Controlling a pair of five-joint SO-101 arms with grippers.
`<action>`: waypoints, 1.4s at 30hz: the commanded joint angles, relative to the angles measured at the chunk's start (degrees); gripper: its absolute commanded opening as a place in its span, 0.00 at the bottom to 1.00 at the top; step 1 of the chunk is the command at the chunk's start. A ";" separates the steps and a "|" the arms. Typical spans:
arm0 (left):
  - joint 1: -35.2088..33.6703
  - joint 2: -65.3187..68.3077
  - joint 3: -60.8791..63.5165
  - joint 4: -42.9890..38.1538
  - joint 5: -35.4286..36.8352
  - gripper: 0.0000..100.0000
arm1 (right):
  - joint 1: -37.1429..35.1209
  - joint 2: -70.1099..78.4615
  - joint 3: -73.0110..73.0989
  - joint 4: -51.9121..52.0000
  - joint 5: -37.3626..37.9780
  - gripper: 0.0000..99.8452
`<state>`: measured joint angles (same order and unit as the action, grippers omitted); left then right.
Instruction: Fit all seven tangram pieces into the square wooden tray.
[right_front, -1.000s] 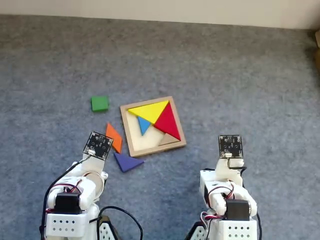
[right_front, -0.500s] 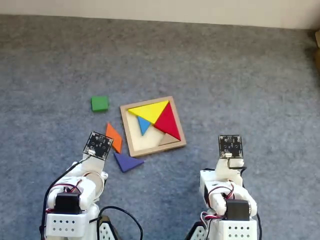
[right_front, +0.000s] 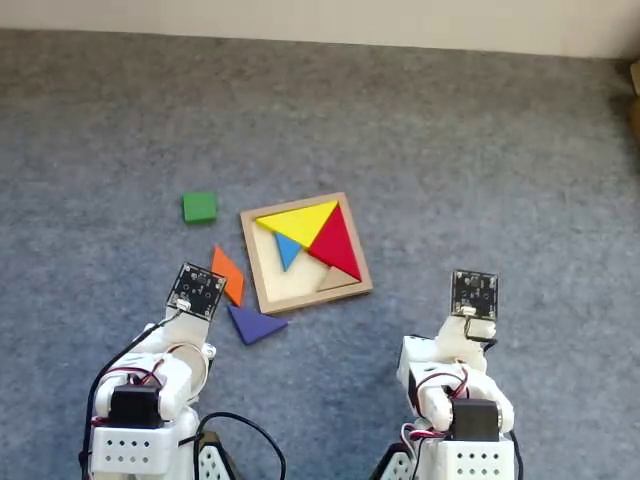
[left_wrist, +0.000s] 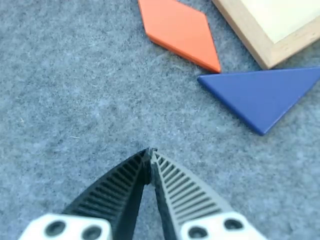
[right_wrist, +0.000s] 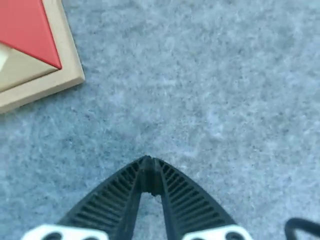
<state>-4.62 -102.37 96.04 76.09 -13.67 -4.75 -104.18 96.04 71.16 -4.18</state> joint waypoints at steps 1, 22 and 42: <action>-3.38 -1.63 -3.21 0.35 -0.53 0.01 | 0.48 -0.84 8.22 0.04 -0.62 0.01; -11.91 7.87 -30.37 -3.16 -7.65 0.04 | 0.57 -0.84 8.22 0.22 -0.62 0.01; -11.82 86.37 -70.20 -12.84 8.62 0.33 | 0.57 -0.84 8.22 0.22 -0.62 0.01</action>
<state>-15.78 -24.66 34.33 64.22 -6.81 -4.75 -104.26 96.04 71.16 -4.18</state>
